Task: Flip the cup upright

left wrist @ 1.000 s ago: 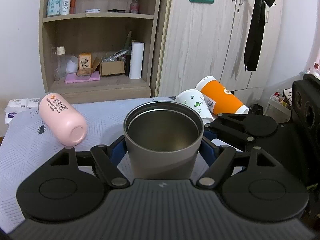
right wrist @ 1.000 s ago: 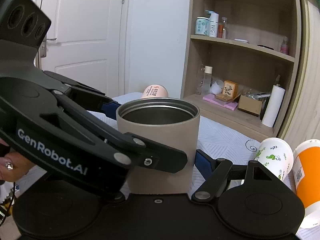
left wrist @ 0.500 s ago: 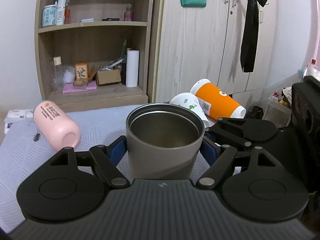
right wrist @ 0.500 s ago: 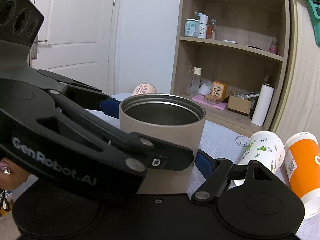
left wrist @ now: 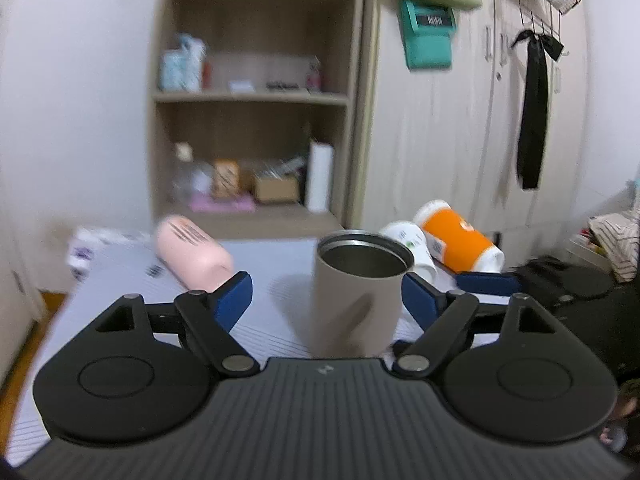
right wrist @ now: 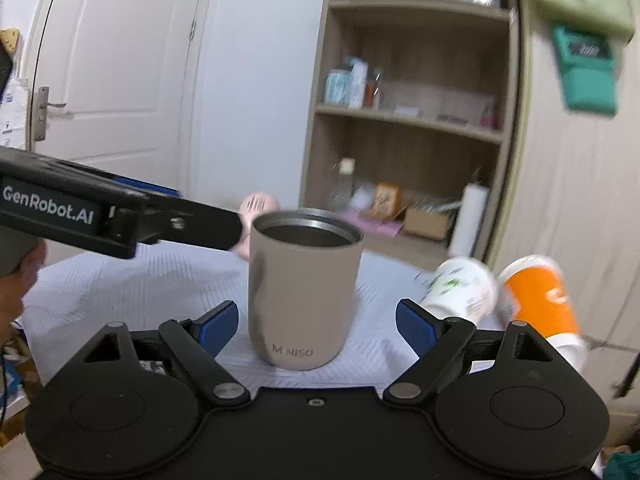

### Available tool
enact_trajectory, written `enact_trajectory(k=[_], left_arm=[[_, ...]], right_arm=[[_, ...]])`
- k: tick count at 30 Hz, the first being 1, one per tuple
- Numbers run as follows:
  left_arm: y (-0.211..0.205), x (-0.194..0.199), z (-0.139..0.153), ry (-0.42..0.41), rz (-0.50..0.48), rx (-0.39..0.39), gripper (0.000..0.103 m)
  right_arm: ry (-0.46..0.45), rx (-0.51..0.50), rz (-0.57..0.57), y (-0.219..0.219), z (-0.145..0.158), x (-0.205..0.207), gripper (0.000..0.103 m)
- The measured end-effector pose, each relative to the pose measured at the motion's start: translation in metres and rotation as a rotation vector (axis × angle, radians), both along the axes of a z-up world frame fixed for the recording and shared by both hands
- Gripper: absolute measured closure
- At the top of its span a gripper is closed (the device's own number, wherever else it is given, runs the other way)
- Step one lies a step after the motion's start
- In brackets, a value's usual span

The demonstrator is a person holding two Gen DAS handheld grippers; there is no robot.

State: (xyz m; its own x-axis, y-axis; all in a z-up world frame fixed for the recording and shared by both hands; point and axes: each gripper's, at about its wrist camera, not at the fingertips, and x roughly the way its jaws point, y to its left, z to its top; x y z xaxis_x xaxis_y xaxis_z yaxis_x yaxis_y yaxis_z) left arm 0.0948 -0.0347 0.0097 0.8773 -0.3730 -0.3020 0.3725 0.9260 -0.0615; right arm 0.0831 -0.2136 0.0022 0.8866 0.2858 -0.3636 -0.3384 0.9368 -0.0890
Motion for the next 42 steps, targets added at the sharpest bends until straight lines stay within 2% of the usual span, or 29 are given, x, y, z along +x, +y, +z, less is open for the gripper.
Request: enact_trajectory(k=[4,7,11,18,24,25,32,42], left_arm=[[0.004,-0.032,0.008,-0.081,0.071,0.023,0.019],[0.009,-0.049,0.011,-0.106,0.11,0.012,0.016],[0.017,-0.06,0.014,-0.098,0.14,-0.018,0.015],[0.027,-0.07,0.012,-0.076,0.198,-0.023,0.012],[0.028,-0.079,0.01,-0.081,0.229,-0.007,0.0],[0.028,-0.081,0.01,-0.086,0.24,-0.007,0.0],[0.034,-0.081,0.009,-0.028,0.285,0.014,0.0],[0.035,-0.085,0.008,0.004,0.329,0.057,0.0]], right_arm=[[-0.077,-0.018,-0.049,0.005,0.013,-0.031,0.014],[-0.105,-0.005,-0.091,0.005,0.021,-0.05,0.014],[-0.108,0.015,-0.159,0.003,0.03,-0.066,0.013],[-0.09,0.01,-0.28,0.0,0.035,-0.079,0.01],[-0.045,0.03,-0.339,0.0,0.037,-0.08,0.002],[-0.041,0.037,-0.349,0.001,0.038,-0.08,0.0],[-0.044,0.033,-0.391,0.006,0.041,-0.086,0.0],[-0.018,0.03,-0.434,0.012,0.045,-0.092,0.0]])
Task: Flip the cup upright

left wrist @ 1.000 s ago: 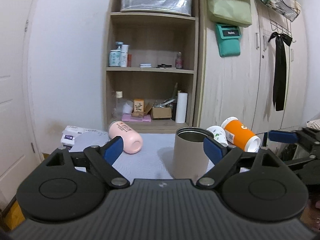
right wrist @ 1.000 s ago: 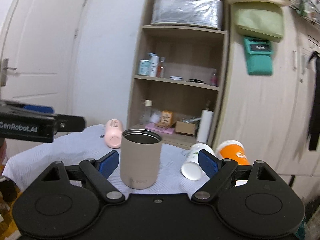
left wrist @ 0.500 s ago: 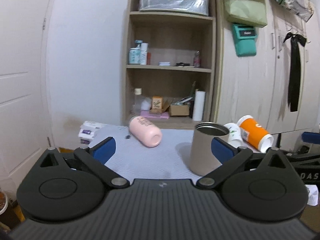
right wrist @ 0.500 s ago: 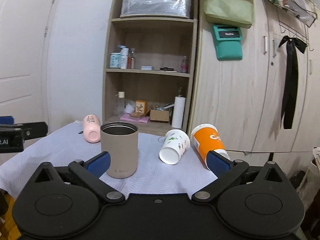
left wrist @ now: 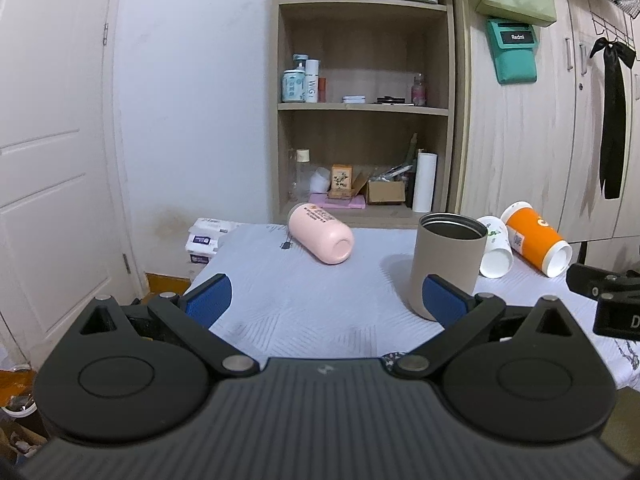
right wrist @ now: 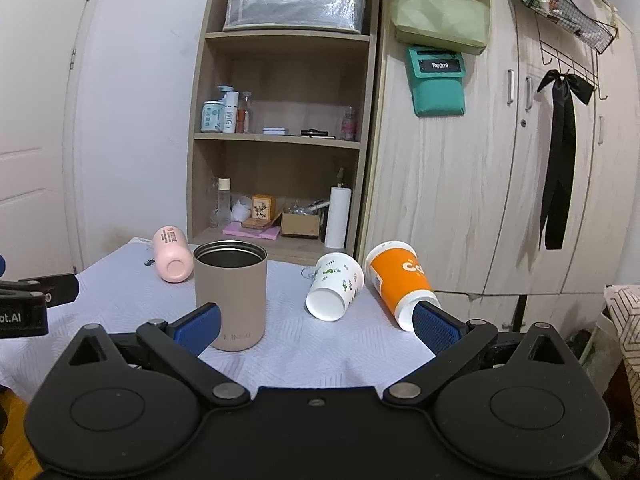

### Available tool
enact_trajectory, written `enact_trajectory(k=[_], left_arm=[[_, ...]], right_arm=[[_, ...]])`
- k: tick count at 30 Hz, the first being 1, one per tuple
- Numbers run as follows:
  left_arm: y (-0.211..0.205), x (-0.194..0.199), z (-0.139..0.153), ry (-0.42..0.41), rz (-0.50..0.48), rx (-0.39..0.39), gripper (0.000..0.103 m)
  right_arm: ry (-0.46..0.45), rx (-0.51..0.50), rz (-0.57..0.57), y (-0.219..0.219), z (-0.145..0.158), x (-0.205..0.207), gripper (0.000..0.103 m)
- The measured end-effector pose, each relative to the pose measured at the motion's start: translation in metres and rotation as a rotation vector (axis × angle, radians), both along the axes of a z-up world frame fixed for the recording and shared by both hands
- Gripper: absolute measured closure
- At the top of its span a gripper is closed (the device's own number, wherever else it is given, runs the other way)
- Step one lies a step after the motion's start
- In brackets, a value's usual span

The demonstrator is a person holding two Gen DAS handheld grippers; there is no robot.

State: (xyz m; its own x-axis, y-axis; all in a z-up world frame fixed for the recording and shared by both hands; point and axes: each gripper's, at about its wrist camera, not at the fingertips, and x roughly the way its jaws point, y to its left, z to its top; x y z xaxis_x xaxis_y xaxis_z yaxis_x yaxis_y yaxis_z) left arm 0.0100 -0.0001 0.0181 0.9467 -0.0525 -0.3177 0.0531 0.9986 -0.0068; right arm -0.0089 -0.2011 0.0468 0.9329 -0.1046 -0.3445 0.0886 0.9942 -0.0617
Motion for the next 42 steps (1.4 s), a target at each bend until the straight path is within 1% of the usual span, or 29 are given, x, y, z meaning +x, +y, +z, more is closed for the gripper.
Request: enact_trajectory(k=[7,19,29,42], left_arm=[[0.0014,-0.0007,-0.0006,0.016,0.04,0.011,0.0],[-0.0002,0.0008,-0.0014,0.032,0.038,0.028,0.0],[-0.0042,0.0006,-0.0034,0.027,0.057,0.063,0.0],[-0.0049,0.0008,-0.0041,0.037,0.072,0.079,0.0]], right_arm=[[0.011,0.016,-0.007,-0.0006,0.0012,-0.0008,0.0],[0.038,0.027,-0.022,-0.002,-0.0019,0.0022,0.0],[0.038,0.022,-0.027,-0.0022,-0.0019,0.0015,0.0],[0.041,0.019,-0.032,-0.0024,-0.0032,0.0007,0.0]])
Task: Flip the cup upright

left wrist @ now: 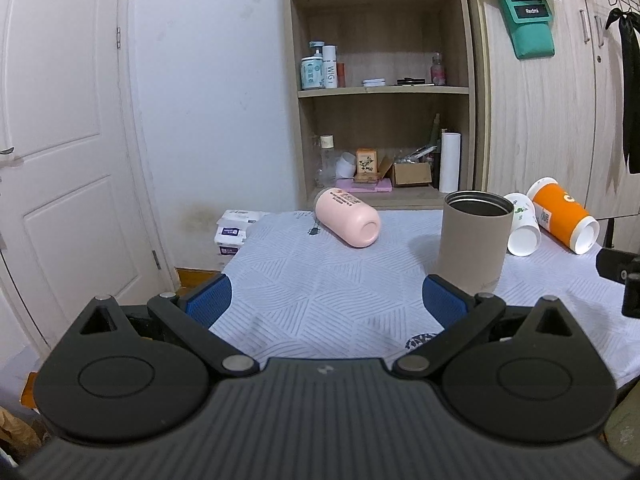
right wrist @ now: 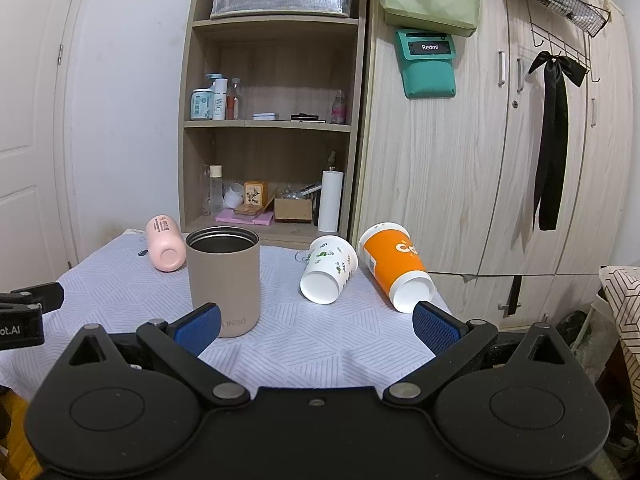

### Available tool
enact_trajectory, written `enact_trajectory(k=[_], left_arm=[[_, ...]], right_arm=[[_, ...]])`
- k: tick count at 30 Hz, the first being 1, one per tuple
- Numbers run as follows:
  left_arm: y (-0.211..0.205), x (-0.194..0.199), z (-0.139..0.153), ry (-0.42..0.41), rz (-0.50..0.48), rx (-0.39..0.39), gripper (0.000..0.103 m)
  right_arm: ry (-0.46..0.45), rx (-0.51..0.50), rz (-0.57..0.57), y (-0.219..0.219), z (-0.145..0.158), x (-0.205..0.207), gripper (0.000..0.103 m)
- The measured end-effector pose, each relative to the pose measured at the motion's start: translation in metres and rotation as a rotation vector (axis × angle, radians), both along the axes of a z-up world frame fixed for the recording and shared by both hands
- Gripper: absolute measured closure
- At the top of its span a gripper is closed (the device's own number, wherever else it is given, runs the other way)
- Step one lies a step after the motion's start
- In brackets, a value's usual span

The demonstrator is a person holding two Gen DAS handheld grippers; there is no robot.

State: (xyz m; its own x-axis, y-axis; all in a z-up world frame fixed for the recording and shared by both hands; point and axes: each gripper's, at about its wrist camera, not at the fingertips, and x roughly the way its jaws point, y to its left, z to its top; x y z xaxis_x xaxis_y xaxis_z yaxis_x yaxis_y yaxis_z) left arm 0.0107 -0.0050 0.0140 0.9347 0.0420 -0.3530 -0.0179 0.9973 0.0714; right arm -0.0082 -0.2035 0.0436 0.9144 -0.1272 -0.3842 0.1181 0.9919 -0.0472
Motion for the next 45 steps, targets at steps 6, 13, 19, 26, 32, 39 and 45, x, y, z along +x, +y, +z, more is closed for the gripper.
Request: enact_trajectory(k=[6,13,19,26,32,39,45], left_arm=[[-0.001,0.002,0.0,0.001,-0.001,0.003,0.0],[-0.002,0.001,-0.002,0.003,0.001,0.011,0.0],[-0.002,0.001,-0.003,0.005,0.004,0.009,0.0],[-0.005,0.0,-0.002,0.004,0.01,0.022,0.0],[-0.003,-0.003,-0.001,-0.021,0.017,0.006,0.0],[-0.003,-0.007,-0.001,-0.049,0.021,0.021,0.0],[-0.006,-0.01,0.0,-0.059,0.011,0.03,0.0]], right_arm=[[-0.001,-0.001,-0.003,-0.001,0.0,0.0,0.0],[0.0,-0.003,-0.005,0.0,0.0,0.0,0.0],[-0.014,-0.014,-0.009,0.0,0.001,-0.002,0.0],[-0.026,-0.009,-0.012,0.0,0.002,-0.004,0.0],[-0.028,-0.011,-0.013,-0.001,0.002,-0.005,0.0],[-0.024,-0.014,-0.014,-0.002,0.002,-0.005,0.0],[-0.022,-0.018,-0.012,-0.002,0.002,-0.004,0.0]])
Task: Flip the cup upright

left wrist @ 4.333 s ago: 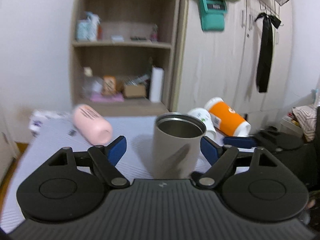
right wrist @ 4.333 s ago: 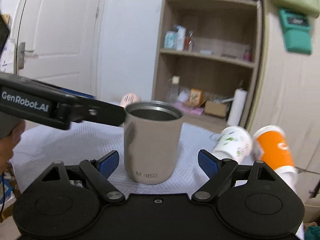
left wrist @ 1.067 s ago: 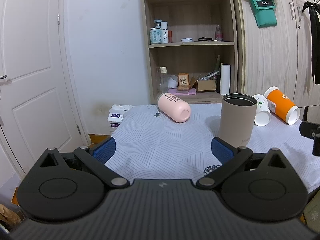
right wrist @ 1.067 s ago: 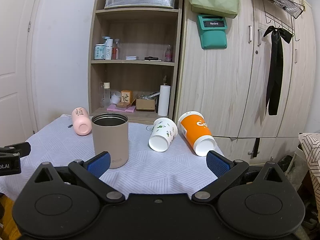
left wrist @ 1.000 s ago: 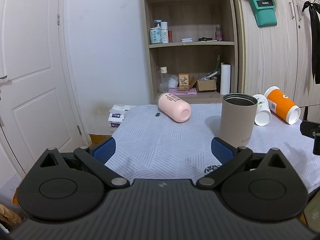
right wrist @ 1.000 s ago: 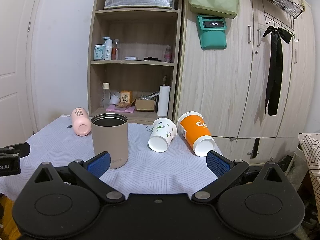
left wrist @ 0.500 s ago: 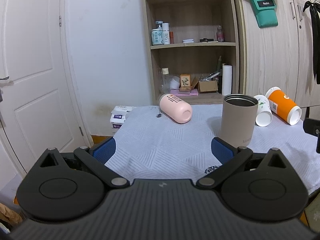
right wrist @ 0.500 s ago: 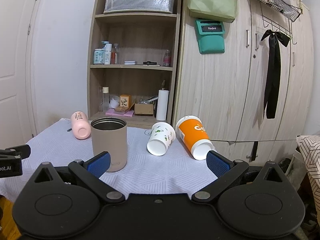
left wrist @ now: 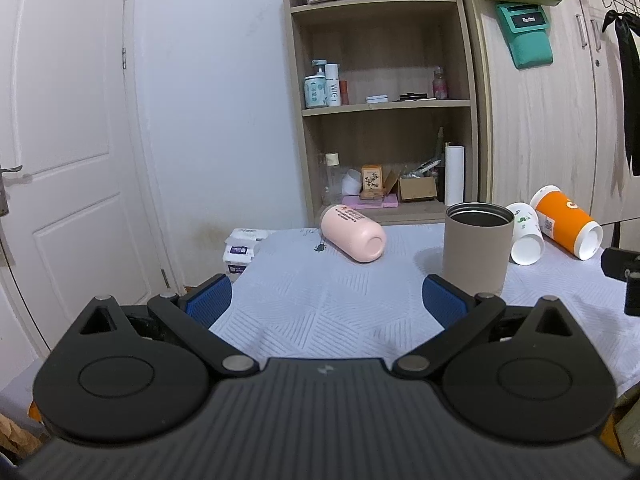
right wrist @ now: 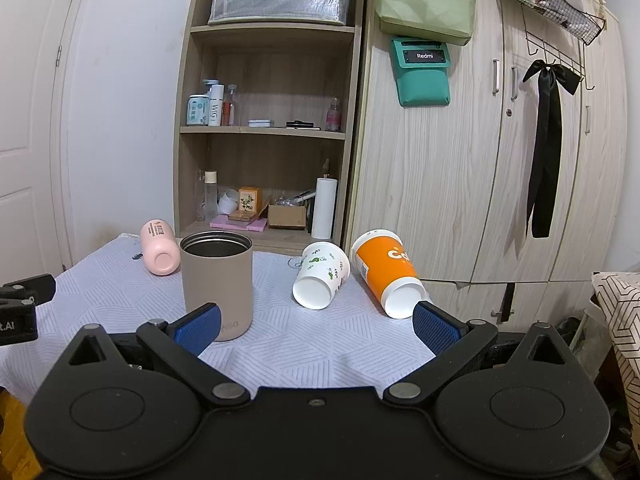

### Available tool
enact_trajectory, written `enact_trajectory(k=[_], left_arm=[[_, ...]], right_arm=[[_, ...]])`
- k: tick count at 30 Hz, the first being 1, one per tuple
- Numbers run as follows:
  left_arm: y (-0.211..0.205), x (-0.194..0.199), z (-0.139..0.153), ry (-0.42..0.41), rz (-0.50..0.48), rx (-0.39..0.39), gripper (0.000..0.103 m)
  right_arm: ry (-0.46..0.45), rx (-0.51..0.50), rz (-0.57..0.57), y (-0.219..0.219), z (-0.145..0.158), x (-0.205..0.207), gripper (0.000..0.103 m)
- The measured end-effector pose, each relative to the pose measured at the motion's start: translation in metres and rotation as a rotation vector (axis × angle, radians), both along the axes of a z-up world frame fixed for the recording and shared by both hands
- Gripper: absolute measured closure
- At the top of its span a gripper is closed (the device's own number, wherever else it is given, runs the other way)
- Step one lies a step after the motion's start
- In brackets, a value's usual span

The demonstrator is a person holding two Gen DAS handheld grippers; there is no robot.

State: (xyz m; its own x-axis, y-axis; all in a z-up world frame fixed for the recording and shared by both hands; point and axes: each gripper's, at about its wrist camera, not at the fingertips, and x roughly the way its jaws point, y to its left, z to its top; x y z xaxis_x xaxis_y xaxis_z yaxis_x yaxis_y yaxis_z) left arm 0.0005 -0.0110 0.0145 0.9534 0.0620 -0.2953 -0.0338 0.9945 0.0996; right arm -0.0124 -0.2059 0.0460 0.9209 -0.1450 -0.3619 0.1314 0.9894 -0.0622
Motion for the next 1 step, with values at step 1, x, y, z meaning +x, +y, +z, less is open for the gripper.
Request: enact_trajectory(k=[1], left_arm=[[0.0006,-0.0003,0.0005,0.001,-0.003,-0.002,0.0]], right_arm=[[0.0,0.0,0.0,0.0,0.0001,-0.0001,0.0]])
